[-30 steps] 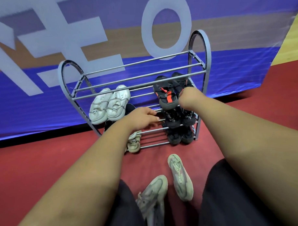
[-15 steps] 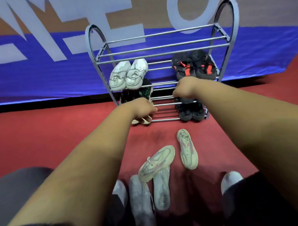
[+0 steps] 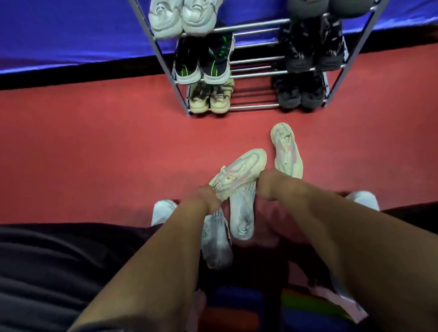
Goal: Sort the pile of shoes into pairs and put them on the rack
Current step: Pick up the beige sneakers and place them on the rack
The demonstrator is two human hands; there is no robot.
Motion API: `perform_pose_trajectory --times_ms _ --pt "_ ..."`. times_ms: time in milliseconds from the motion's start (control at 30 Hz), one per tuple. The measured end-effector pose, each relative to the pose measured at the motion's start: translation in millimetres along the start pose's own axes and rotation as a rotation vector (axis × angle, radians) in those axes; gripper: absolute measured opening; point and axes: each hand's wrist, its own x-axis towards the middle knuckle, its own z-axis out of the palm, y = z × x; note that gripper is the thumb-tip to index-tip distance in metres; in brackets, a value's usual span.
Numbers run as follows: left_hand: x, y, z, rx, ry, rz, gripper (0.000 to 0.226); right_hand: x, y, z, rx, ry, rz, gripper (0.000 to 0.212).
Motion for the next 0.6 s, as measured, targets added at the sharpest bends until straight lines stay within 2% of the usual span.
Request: perform_pose_trajectory --times_ms 133,233,300,467,600 --pt "11 15 6 -0.112 0.026 0.016 0.078 -11 12 -11 0.176 0.109 0.032 0.04" --pt "26 16 11 -0.135 0.041 0.002 0.078 -2 34 -6 0.148 0.161 0.219 0.06" --pt "36 15 13 -0.141 0.058 -0.024 0.079 9 48 0 0.228 0.152 0.293 0.07" --pt "53 20 15 -0.05 0.056 -0.034 0.098 24 75 12 0.344 0.068 0.319 0.09" --pt "63 21 18 0.007 0.084 -0.03 0.088 34 86 20 0.471 0.093 0.397 0.117"
